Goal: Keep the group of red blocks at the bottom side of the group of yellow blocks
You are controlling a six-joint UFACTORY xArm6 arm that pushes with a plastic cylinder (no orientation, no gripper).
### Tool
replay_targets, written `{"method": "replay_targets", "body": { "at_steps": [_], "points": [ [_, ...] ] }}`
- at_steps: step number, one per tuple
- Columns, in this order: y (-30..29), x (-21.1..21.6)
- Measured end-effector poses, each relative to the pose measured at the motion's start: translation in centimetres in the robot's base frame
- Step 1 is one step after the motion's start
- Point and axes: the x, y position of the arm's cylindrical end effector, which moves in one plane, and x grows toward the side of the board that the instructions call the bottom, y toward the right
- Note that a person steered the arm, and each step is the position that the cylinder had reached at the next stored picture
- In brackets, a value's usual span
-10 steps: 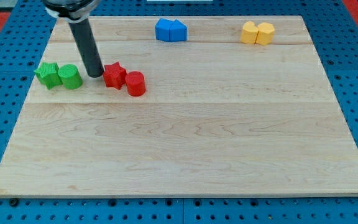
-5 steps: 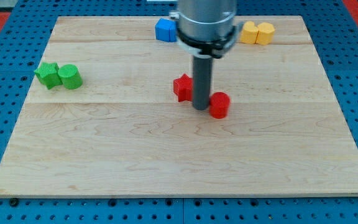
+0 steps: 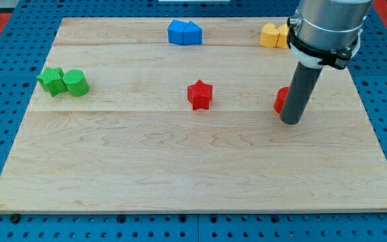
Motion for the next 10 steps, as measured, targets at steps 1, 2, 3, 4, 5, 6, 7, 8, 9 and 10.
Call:
{"method": "replay_targets", "body": {
  "at_steps": [1, 2, 3, 4, 5, 6, 7, 8, 9, 10],
  "points": [
    [-7.2, 1.1],
    [-15.5, 0.9],
    [-21.3, -1.0],
    [-20.1, -5.8],
    [-16.7, -7.1],
    [-9.9, -6.5],
    [-9.2, -6.3],
    [-11.4, -6.1],
    [-11.4, -3.5],
    [-11.7, -2.8]
  ]
}}
